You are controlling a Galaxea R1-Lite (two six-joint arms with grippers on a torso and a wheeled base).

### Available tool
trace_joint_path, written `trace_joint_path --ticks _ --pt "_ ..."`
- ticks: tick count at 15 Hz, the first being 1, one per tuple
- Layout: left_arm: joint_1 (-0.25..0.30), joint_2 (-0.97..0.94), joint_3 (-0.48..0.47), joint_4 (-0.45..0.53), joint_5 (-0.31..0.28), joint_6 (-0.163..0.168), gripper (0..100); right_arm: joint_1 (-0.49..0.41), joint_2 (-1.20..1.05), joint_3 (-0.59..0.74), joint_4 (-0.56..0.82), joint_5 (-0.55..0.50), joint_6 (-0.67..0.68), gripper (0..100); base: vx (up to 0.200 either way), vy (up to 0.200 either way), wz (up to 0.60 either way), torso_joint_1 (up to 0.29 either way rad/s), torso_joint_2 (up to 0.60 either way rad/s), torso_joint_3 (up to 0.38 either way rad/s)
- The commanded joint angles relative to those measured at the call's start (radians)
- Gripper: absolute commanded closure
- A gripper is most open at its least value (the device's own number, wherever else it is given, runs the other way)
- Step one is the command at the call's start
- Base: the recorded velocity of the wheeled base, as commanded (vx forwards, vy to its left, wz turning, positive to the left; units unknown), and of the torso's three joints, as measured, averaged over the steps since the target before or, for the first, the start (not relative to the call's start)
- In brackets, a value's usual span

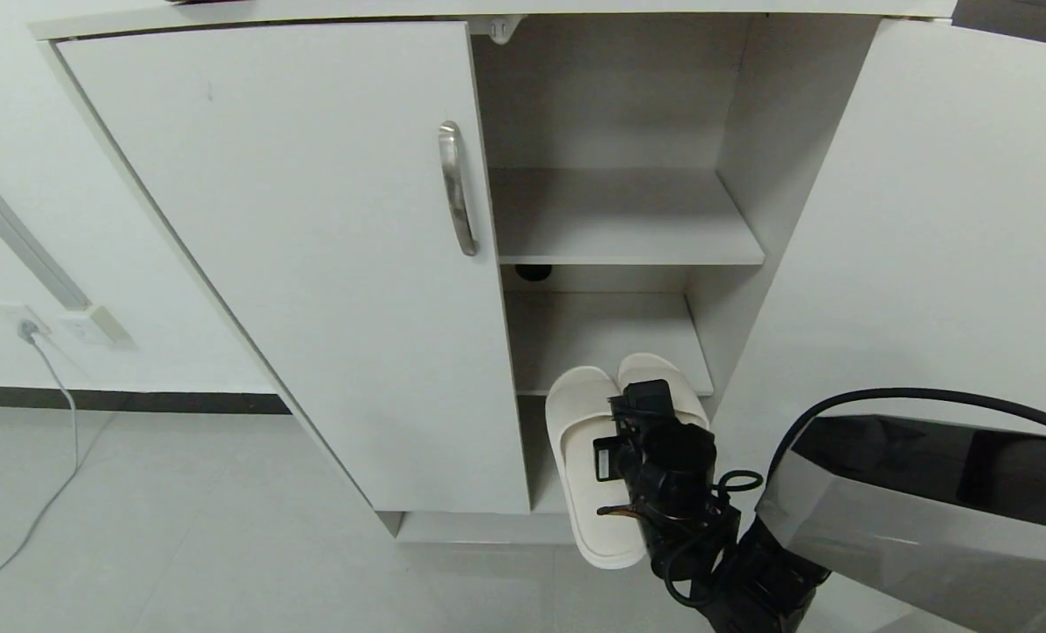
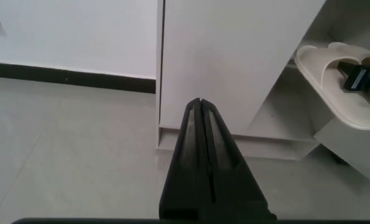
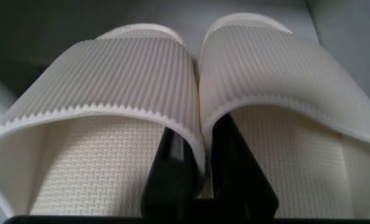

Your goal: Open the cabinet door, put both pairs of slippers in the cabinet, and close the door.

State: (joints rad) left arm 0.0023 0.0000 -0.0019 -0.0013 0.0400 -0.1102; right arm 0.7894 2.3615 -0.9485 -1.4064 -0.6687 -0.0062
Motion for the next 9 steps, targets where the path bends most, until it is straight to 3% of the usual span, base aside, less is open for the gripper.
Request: trace_joint_path --ticks 1,6,9 --pt "0.001 0.0 0.0 0.0 0.0 0.0 100 0.007 -0.019 0.005 0.001 -0.002 -0.001 100 0.2 0.0 0.0 0.002 0.01 -0.007" --pt "0.001 0.002 0.0 0.0 0.0 0.0 100 0.004 -0.013 -0.001 0.004 -0.002 -0.001 100 0.2 0.0 0.0 0.001 0.0 0.003" --pt "0.001 0.0 0.0 0.0 0.0 0.0 100 -0.025 -0.008 -0.013 0.037 0.006 -0.003 100 0.0 0.0 0.0 0.0 0.0 0.0"
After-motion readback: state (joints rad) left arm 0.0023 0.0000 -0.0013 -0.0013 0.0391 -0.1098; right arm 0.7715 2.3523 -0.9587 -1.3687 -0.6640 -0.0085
